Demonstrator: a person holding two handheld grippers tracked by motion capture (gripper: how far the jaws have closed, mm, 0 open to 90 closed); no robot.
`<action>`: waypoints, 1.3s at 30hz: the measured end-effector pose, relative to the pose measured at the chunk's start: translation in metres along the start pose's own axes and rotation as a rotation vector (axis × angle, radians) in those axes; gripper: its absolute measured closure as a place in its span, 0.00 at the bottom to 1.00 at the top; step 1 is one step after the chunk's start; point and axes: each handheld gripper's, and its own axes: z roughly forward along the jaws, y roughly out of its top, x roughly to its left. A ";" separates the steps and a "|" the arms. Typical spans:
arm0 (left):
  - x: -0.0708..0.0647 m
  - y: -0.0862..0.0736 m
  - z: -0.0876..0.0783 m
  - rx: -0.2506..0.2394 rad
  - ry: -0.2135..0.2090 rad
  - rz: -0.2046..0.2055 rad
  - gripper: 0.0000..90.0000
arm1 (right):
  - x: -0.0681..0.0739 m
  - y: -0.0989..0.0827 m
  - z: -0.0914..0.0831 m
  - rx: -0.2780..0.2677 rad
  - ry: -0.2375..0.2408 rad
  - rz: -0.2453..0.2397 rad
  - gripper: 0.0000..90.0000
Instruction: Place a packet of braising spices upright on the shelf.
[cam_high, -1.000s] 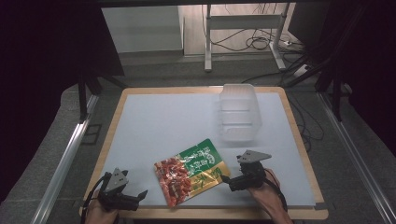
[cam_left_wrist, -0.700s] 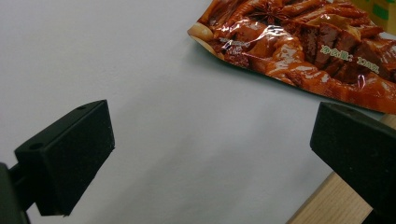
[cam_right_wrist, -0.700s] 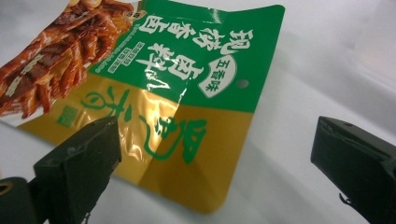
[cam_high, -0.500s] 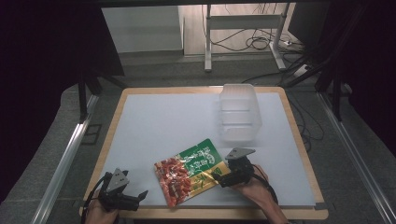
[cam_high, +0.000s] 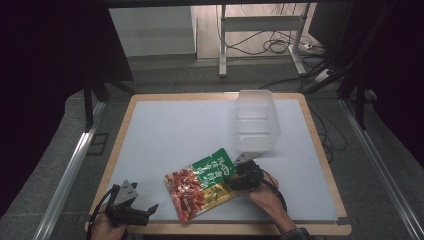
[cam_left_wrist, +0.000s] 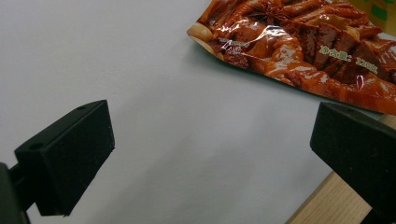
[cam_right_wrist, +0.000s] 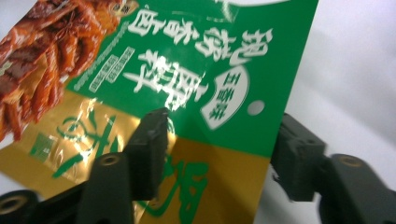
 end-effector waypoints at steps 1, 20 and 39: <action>0.000 0.000 0.000 0.003 -0.001 0.003 0.00 | 0.000 0.002 0.001 -0.001 0.002 0.000 0.53; 0.000 0.000 0.000 0.006 0.002 0.004 0.00 | -0.004 0.022 0.015 0.026 0.062 0.024 0.99; 0.000 0.000 0.000 0.005 0.005 0.000 0.00 | -0.002 0.041 -0.015 -0.065 0.138 0.063 0.99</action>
